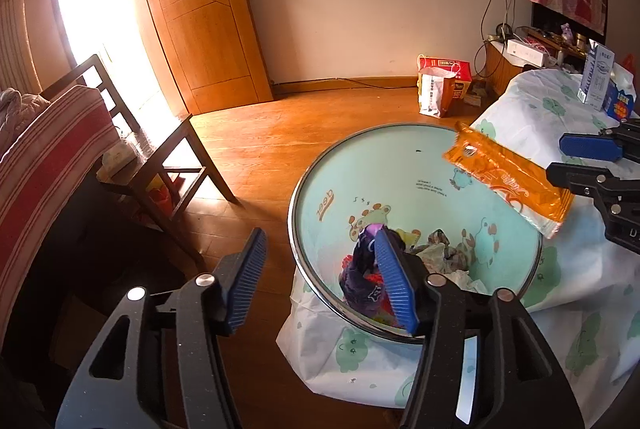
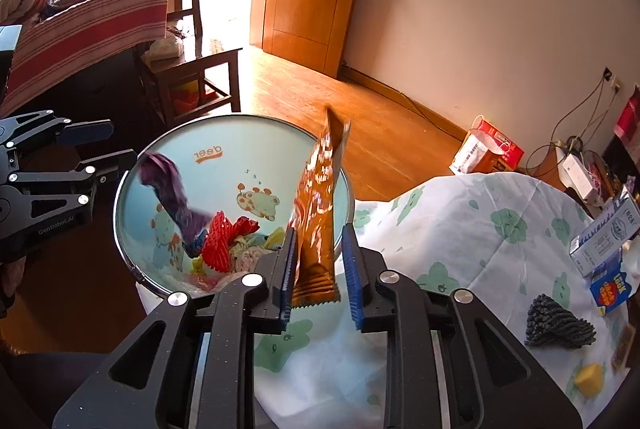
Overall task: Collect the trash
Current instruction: 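Open both tools to drop the wrappers into the bin, then move both tools back to the table toward the black mesh item and yellow sponge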
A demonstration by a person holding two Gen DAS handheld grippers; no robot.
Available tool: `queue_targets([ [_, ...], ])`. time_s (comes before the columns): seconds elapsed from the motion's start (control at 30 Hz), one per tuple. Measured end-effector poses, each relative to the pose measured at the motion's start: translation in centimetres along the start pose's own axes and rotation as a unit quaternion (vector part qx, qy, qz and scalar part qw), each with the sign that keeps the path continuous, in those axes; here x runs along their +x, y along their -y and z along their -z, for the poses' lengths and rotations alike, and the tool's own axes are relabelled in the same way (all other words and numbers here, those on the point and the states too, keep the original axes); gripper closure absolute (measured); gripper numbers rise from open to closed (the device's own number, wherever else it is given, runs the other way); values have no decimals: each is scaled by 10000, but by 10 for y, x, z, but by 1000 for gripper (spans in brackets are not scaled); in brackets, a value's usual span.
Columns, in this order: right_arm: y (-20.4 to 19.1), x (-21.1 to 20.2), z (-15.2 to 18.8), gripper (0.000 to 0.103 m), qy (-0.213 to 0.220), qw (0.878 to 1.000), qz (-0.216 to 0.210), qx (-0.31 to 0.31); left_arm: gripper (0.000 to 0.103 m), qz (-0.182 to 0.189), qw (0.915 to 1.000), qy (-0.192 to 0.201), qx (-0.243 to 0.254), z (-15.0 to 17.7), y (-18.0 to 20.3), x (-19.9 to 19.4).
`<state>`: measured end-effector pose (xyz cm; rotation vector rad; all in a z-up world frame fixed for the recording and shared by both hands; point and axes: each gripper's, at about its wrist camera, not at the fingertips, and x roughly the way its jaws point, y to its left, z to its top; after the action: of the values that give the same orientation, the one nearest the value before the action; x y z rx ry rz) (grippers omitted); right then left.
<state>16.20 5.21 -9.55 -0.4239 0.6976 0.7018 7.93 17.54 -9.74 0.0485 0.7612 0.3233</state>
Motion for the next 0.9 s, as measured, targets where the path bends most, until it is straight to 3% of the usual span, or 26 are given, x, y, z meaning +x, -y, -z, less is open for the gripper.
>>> queue_targets([
  [0.07, 5, -4, 3, 56, 37, 9999, 25, 123, 37, 35, 10000, -40, 25, 2, 3, 2],
  [0.1, 8, -7, 5, 55, 47, 9998, 46, 171, 32, 48, 10000, -54, 37, 3, 5, 3],
  [0.27, 29, -32, 23, 49, 148, 9985, 262, 447, 26, 152, 9997, -125, 139, 9, 23, 5],
  [0.5, 97, -85, 77, 46, 248, 9879, 895, 1245, 20, 461, 9981, -35, 398, -2, 70, -3],
  [0.7, 185, -122, 140, 46, 112, 9539, 1809, 2392, 14, 848, 9935, 307, 699, -33, 136, -17],
  [0.73, 204, -129, 154, 46, 85, 9435, 2055, 2597, 14, 894, 9922, 375, 785, -37, 150, -18],
  [0.9, 253, -146, 193, 46, 24, 9188, 2439, 3103, 14, 1226, 9853, 399, 1117, -61, 219, -18],
])
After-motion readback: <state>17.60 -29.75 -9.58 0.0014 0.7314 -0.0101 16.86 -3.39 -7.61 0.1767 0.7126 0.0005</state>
